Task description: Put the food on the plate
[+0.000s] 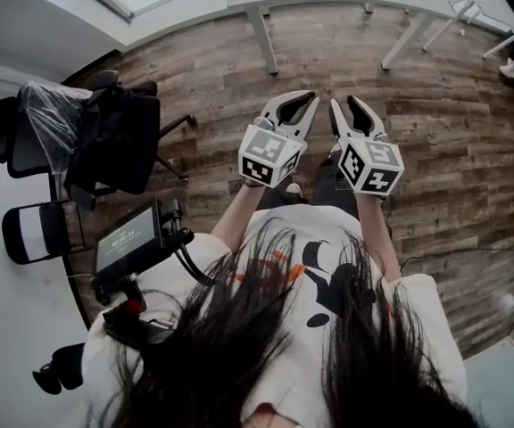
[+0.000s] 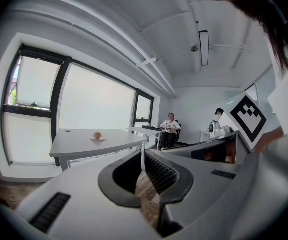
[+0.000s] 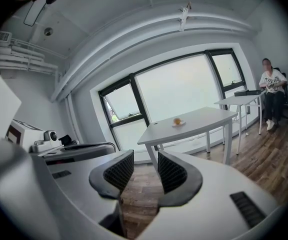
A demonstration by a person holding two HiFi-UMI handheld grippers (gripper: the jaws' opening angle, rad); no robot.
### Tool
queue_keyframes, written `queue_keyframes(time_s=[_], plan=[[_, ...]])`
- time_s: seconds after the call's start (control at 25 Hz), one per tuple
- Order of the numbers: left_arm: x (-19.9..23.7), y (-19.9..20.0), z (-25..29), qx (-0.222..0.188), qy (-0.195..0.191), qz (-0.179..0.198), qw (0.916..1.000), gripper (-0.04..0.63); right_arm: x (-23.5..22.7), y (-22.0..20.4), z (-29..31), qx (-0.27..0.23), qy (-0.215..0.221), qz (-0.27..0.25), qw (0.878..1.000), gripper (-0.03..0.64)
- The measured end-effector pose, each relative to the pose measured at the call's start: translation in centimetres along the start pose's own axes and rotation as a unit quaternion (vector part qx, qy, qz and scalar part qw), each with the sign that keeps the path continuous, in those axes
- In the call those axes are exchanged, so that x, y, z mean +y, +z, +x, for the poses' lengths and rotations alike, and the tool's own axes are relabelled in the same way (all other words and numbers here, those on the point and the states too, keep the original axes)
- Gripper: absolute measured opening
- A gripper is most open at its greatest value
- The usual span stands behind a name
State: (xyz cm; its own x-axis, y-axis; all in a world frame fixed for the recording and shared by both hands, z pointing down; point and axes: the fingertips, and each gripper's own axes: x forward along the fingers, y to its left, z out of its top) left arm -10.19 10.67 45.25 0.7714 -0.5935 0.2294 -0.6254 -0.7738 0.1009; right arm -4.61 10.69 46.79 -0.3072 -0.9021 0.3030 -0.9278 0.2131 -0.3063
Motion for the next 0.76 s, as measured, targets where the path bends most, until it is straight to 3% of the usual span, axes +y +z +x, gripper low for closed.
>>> queue_keyframes(time_s=[0.76], plan=[[-0.49,0.38,0.53,-0.008,-0.008,0.003,0.9999,0.006,0.03,0.73,-0.24,-0.005,-0.002,-0.012,1.0,0.158]])
